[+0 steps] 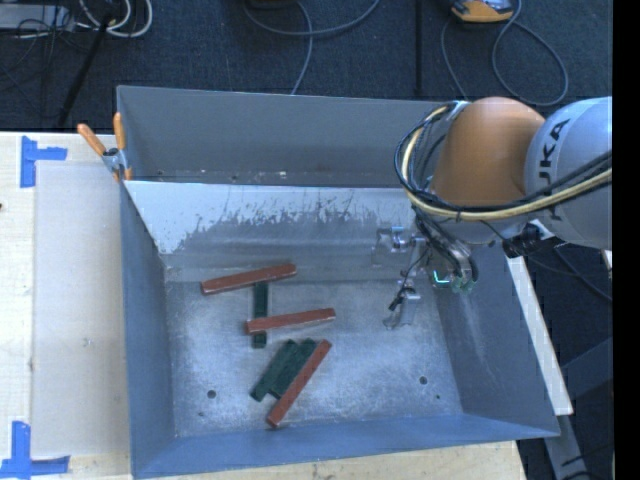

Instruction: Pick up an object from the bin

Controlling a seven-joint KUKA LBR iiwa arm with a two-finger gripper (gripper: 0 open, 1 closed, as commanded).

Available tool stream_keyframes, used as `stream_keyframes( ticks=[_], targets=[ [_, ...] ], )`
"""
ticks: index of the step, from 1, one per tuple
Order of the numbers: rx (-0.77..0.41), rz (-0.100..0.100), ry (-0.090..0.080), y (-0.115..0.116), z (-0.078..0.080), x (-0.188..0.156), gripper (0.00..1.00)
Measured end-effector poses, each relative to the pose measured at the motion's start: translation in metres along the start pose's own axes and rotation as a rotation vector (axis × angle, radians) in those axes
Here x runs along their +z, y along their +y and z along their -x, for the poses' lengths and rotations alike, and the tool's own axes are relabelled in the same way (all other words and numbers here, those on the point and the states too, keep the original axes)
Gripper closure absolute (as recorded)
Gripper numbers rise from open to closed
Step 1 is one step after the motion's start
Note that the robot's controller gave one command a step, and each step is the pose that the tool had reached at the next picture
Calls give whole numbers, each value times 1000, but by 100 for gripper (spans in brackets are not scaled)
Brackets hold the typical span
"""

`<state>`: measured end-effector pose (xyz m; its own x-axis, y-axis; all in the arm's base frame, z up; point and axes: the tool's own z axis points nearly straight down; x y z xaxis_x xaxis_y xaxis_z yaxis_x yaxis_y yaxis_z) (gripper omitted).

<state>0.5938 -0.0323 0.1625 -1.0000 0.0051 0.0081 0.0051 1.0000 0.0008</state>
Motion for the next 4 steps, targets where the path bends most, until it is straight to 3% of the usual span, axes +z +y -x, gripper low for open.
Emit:
stream_keyframes(
  ticks=[1, 2, 3, 4],
  targets=[
    [-154, 3, 0, 87, -30, 79, 0],
    [-148, -1, -7, 83, -27, 75, 100],
    [-218, -2, -13, 121, 27, 90, 100],
    [-191, 0, -19, 143, 24, -81, 100]
  ],
)
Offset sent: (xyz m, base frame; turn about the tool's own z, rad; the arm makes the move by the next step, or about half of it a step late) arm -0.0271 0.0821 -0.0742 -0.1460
